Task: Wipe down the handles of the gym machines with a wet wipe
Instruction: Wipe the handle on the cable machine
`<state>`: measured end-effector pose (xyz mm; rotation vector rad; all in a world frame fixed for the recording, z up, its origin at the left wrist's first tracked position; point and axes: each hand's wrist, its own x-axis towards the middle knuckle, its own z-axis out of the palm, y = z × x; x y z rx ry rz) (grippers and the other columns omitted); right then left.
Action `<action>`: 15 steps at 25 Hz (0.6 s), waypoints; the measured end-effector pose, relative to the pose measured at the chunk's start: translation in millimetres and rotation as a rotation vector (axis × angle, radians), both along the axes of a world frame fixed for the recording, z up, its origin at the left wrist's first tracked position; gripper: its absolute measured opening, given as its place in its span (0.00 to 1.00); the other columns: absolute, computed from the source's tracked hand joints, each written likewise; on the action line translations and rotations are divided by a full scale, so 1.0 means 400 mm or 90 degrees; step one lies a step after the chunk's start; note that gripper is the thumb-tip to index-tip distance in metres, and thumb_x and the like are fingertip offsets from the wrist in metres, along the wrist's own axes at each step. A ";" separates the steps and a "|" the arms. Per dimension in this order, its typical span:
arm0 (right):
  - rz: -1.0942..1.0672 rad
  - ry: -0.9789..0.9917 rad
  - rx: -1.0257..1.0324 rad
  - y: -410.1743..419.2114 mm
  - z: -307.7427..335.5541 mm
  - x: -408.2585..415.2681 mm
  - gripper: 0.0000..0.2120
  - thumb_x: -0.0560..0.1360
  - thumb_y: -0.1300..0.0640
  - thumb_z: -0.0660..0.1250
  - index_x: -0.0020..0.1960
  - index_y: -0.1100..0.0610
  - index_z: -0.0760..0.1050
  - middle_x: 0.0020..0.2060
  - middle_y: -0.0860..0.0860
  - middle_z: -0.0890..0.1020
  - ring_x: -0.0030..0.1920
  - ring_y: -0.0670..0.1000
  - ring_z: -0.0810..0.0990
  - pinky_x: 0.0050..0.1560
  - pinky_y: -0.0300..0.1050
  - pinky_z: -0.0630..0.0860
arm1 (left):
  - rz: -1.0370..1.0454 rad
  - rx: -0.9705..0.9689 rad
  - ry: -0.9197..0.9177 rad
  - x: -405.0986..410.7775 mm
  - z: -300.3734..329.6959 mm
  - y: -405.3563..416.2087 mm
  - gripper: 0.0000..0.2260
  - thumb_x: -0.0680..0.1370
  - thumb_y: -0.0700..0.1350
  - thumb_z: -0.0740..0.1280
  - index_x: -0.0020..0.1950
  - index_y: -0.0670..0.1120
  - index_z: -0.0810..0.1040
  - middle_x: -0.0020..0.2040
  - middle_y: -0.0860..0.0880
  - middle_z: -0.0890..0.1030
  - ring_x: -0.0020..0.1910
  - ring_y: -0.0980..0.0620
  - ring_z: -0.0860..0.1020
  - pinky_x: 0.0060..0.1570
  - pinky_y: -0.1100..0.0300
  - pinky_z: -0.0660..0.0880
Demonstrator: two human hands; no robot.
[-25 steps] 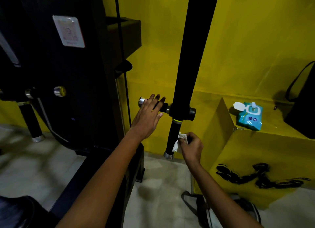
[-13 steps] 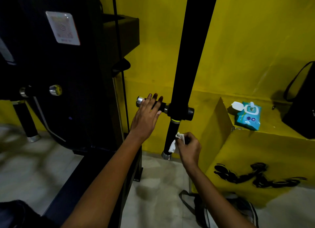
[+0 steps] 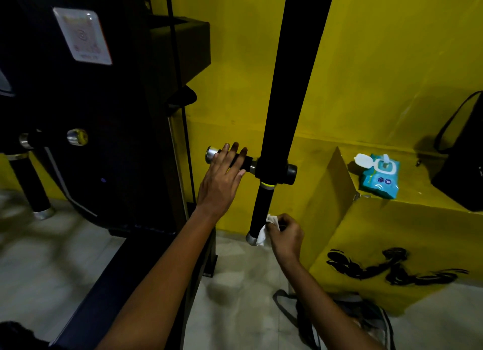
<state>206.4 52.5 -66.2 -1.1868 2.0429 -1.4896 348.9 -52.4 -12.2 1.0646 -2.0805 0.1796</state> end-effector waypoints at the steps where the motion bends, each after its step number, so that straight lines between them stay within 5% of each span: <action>1: -0.007 -0.006 -0.003 -0.009 0.005 -0.005 0.08 0.71 0.64 0.71 0.36 0.59 0.74 0.29 0.52 0.76 0.30 0.48 0.72 0.27 0.37 0.63 | 0.000 0.000 0.005 -0.001 -0.001 0.000 0.21 0.82 0.48 0.54 0.74 0.44 0.64 0.74 0.45 0.65 0.75 0.46 0.57 0.70 0.48 0.64; 5: -0.012 -0.013 -0.078 -0.005 0.015 -0.001 0.09 0.72 0.60 0.71 0.35 0.59 0.74 0.27 0.53 0.76 0.28 0.45 0.70 0.26 0.33 0.62 | 0.016 -0.011 0.015 -0.004 -0.007 0.001 0.19 0.82 0.48 0.55 0.73 0.44 0.66 0.73 0.45 0.67 0.75 0.47 0.58 0.69 0.49 0.66; 10: -0.022 -0.036 0.083 0.014 -0.051 0.011 0.05 0.71 0.63 0.71 0.38 0.62 0.78 0.32 0.56 0.79 0.32 0.52 0.74 0.31 0.41 0.62 | 0.010 -0.023 0.016 0.000 -0.012 -0.005 0.19 0.82 0.47 0.57 0.71 0.43 0.68 0.71 0.44 0.70 0.74 0.46 0.60 0.70 0.49 0.65; 15: -0.081 -0.164 0.098 -0.030 0.001 -0.002 0.10 0.70 0.61 0.72 0.39 0.69 0.79 0.36 0.66 0.80 0.33 0.55 0.76 0.34 0.42 0.64 | 0.011 -0.026 0.022 -0.002 -0.005 0.000 0.19 0.82 0.47 0.56 0.72 0.44 0.67 0.72 0.44 0.69 0.74 0.46 0.60 0.69 0.48 0.65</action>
